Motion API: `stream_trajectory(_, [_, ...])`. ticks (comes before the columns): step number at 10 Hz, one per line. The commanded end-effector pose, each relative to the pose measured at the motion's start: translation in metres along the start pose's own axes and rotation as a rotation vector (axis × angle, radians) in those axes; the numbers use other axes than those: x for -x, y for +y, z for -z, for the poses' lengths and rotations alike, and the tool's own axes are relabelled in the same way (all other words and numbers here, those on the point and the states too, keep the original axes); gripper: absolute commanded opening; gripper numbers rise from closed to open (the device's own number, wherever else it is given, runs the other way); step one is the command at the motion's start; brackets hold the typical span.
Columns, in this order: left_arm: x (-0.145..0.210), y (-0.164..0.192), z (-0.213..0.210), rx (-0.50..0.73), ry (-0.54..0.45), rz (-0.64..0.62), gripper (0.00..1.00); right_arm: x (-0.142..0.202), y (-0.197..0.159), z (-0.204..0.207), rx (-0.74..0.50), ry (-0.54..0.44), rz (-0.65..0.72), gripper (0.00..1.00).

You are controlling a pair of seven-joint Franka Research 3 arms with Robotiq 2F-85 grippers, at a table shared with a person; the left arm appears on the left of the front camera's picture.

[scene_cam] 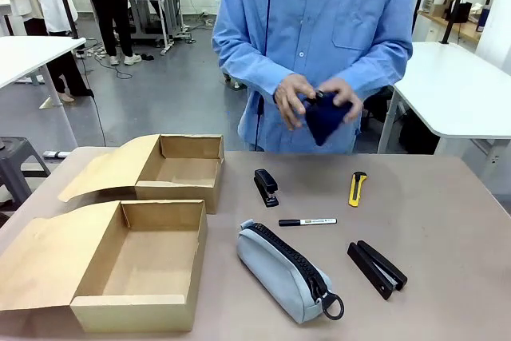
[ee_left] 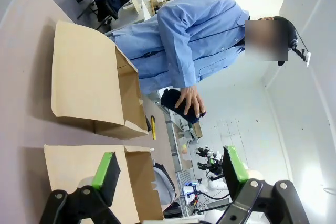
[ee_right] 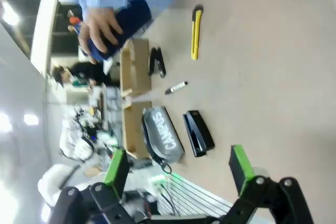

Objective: Place items inside the box.
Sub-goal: Pick up a Pencil pouch or Stapler and place it inside the Mailer Box closest to the robot.

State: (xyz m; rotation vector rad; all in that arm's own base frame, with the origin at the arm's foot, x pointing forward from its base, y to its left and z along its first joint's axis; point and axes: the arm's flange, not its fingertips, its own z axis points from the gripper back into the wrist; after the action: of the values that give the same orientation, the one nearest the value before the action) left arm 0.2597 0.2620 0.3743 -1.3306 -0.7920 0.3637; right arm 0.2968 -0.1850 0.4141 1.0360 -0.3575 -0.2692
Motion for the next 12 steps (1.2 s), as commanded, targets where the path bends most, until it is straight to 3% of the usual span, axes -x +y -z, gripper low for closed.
stream_trajectory(1, [0.0,-0.001,0.001,0.026,-0.023,0.023,1.0,0.02,0.06,0.057,0.109,0.16,-0.111,1.0])
stream_trajectory(3, [0.0,-0.001,0.001,0.026,-0.023,0.023,1.0,0.058,0.109,0.119,0.184,0.349,-0.163,1.0])
stream_trajectory(4, [0.0,-0.001,0.001,0.026,-0.023,0.023,1.0,0.085,0.128,0.154,0.257,0.393,-0.193,1.0])
stream_trajectory(6, [0.0,-0.001,0.001,0.026,-0.023,0.023,1.0,0.117,0.142,0.199,0.305,0.311,-0.221,1.0])
stream_trajectory(7, [0.0,-0.001,0.001,0.026,-0.023,0.023,1.0,0.044,0.153,0.155,0.24,0.393,-0.206,1.0])
stream_trajectory(9, [0.0,-0.001,0.001,0.026,-0.023,0.023,1.0,0.044,0.153,0.155,0.24,0.393,-0.206,1.0])
stream_trajectory(10, [0.0,-0.001,0.001,0.026,-0.023,0.023,1.0,0.053,0.169,0.179,0.276,0.389,-0.22,1.0])
stream_trajectory(11, [0.0,-0.001,0.001,0.026,-0.023,0.023,1.0,0.084,0.202,0.212,0.494,0.493,-0.38,1.0])
stream_trajectory(12, [0.0,-0.001,0.001,0.026,-0.023,0.023,1.0,0.103,0.231,0.246,0.588,0.55,-0.466,1.0])
